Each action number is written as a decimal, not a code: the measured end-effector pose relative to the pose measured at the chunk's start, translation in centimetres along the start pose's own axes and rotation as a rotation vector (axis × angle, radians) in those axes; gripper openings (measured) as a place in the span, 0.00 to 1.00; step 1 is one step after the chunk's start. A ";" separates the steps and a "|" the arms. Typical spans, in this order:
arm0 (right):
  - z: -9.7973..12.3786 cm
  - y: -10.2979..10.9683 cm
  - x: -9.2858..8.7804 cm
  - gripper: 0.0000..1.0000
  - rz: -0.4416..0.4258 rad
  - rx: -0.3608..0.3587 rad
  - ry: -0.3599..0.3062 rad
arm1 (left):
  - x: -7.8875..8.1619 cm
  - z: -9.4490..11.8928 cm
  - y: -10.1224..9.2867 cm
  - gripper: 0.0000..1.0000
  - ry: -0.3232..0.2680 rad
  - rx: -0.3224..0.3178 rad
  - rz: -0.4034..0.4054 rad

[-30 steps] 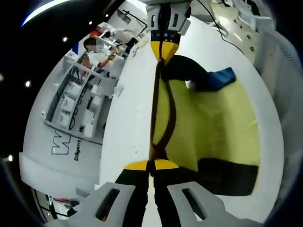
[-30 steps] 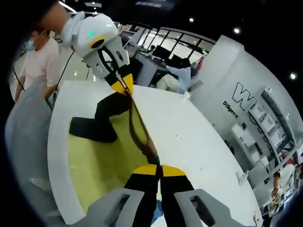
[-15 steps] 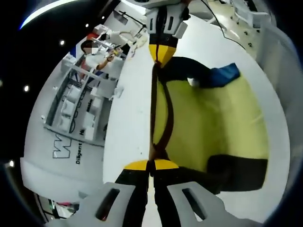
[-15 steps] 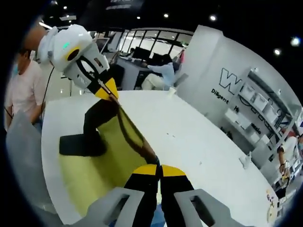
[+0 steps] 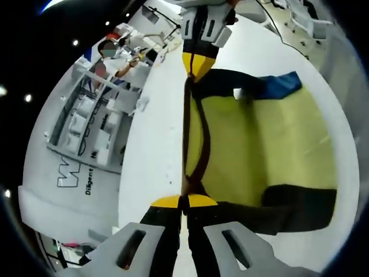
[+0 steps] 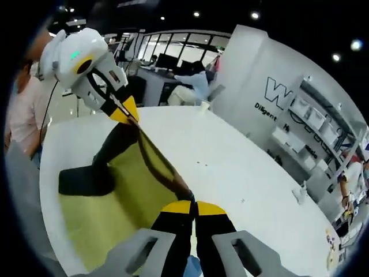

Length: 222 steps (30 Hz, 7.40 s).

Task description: Fold the garment on the visible template until the final outline fits inside the template.

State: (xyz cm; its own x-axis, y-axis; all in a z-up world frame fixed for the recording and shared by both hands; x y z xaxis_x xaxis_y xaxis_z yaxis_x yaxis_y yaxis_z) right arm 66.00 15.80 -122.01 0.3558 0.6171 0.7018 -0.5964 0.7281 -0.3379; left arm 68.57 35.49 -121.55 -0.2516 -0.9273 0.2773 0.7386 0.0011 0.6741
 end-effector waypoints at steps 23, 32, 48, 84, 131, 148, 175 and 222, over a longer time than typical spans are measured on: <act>-6.0 -1.7 -1.0 0.00 0.047 0.006 0.046 | -1.8 -6.1 1.2 0.01 0.033 -0.047 0.056; -8.6 -2.0 -2.6 0.00 0.180 0.010 0.109 | -1.8 -8.3 0.6 0.01 0.045 -0.076 -0.073; -10.7 -3.7 -0.8 0.00 0.348 -0.033 0.112 | -2.7 -11.6 3.1 0.01 0.126 0.010 -0.290; -16.6 -4.1 -3.5 0.00 0.283 -0.055 0.217 | -4.2 -17.9 1.2 0.01 0.271 -0.005 -0.314; -17.2 -0.9 -6.5 0.59 -0.126 0.098 0.232 | -7.6 -16.8 -1.9 0.51 0.211 -0.065 0.209; -14.2 2.7 -10.3 0.77 -0.173 0.090 0.252 | -7.8 -13.8 -6.0 0.56 0.161 -0.106 0.484; -8.4 0.1 -13.8 0.40 -0.150 0.006 0.329 | -8.5 -8.6 -11.3 0.68 0.152 -0.184 0.619; -3.8 6.2 -17.6 0.56 -0.227 0.059 0.297 | -13.1 -2.3 -18.0 0.02 0.193 -0.318 1.170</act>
State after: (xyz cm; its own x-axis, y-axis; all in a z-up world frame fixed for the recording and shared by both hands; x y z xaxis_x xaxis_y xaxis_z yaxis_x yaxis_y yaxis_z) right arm 58.75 10.62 -138.80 0.6717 0.5075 0.5396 -0.5155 0.8434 -0.1515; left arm 60.06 46.75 -138.87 0.7423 -0.4690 0.4786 0.5836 0.8035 -0.1177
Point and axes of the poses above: the point that each gripper's makers call its tool centre point, and the gripper's own axes: z roughly backward along the fingers, y roughly to its left, x roughly out of its top, the point moved 6 cm from there along z, roughly backward along the fingers, and after that the axes turned 6 degrees about y, right-handed, at the moved point
